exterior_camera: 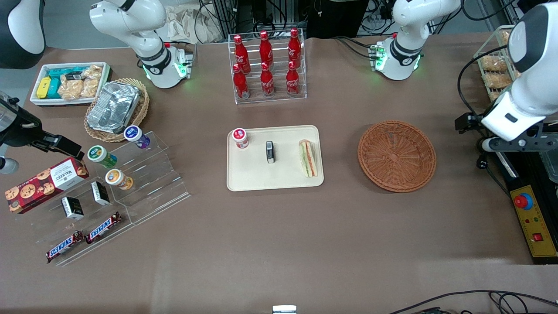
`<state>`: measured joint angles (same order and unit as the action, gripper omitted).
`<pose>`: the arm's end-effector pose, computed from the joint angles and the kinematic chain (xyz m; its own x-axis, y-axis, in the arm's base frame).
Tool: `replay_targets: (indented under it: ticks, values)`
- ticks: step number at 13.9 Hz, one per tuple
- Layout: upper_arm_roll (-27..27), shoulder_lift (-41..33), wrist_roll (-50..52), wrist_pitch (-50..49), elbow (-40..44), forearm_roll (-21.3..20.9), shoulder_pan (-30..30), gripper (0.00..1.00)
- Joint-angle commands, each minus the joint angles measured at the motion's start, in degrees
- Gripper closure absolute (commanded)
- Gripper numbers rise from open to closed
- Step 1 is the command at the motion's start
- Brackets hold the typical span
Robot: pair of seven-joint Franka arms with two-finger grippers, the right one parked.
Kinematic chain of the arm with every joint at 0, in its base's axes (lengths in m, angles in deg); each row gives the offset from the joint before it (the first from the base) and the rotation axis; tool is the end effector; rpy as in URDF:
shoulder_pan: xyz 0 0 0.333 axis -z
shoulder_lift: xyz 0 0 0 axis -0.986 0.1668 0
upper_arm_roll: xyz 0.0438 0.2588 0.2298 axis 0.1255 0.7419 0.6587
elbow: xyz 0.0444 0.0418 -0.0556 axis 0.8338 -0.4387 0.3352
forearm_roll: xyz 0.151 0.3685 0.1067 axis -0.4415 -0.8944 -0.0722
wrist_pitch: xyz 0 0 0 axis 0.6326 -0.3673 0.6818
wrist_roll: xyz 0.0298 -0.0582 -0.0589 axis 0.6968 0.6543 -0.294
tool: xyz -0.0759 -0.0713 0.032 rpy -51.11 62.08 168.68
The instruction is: Place sandwich from basket to tray
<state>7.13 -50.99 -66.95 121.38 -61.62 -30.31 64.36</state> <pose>0.5547 -0.0225 0.5806 0.9908 -0.0423 -0.1285 -0.0594 -0.9895 -0.1319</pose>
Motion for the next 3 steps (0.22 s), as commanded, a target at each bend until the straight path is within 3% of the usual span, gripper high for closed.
replay_targets:
  ticks: [1,3]
  values:
    - [10.9,-1.9,-1.1,-1.8,1.2,1.1,10.7,0.01]
    - [14.1,-1.7,-1.2,-4.5,1.3,1.1,13.7,0.01]
